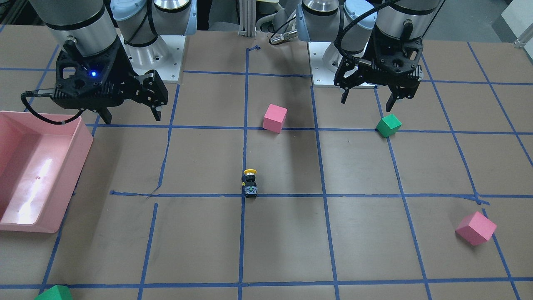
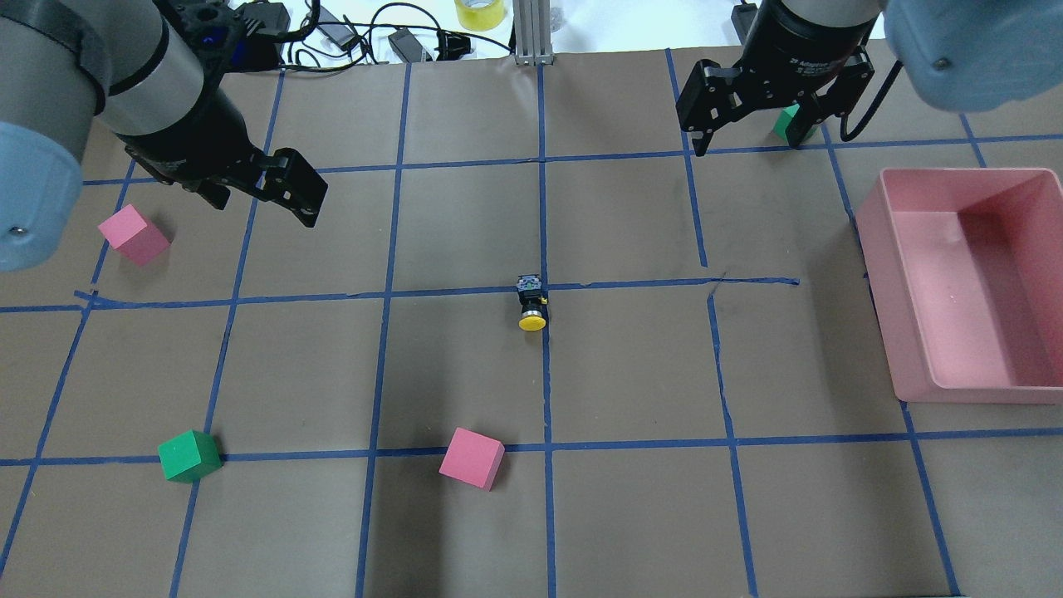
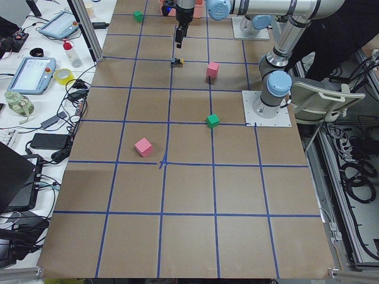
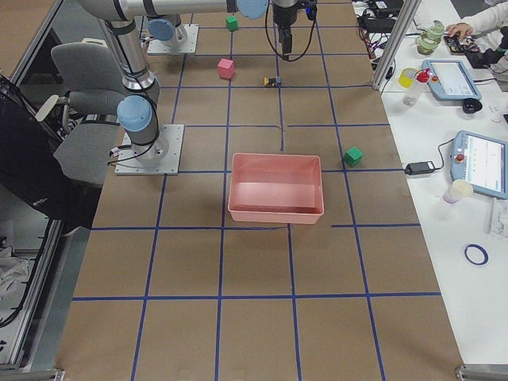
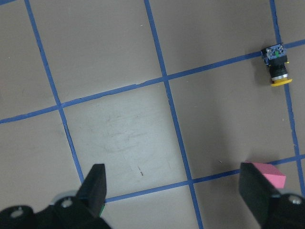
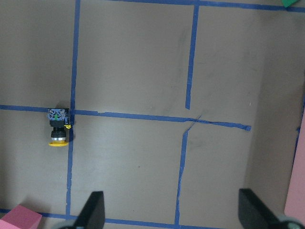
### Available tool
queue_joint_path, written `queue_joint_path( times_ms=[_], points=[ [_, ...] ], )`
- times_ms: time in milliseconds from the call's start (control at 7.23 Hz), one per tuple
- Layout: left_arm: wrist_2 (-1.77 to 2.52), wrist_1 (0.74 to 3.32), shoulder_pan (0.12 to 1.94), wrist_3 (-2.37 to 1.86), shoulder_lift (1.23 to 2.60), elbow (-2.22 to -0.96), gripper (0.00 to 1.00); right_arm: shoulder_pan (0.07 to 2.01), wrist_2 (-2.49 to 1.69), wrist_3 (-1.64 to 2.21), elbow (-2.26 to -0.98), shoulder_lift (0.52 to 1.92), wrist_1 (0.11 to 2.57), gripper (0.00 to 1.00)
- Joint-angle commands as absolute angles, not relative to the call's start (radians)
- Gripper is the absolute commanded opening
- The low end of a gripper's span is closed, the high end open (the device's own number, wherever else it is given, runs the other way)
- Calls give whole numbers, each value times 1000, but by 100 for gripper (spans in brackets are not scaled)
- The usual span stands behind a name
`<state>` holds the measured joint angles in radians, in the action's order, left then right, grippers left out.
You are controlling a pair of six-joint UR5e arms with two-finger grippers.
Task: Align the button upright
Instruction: 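Hold the right arm back while the left arm starts moving toward the switch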
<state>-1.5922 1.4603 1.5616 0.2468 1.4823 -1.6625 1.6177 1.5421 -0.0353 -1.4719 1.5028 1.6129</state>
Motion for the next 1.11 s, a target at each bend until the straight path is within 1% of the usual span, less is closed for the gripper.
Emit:
queue_joint_path(
  times_ms=[0, 968],
  points=[
    [-1592, 1460, 1562, 247, 1482, -1663, 100, 1614, 1566, -66, -1471, 1503, 1612, 100],
    [-1592, 1459, 1562, 245, 1482, -1663, 100, 1612, 1572, -66, -1480, 1508, 1603, 100]
  ],
)
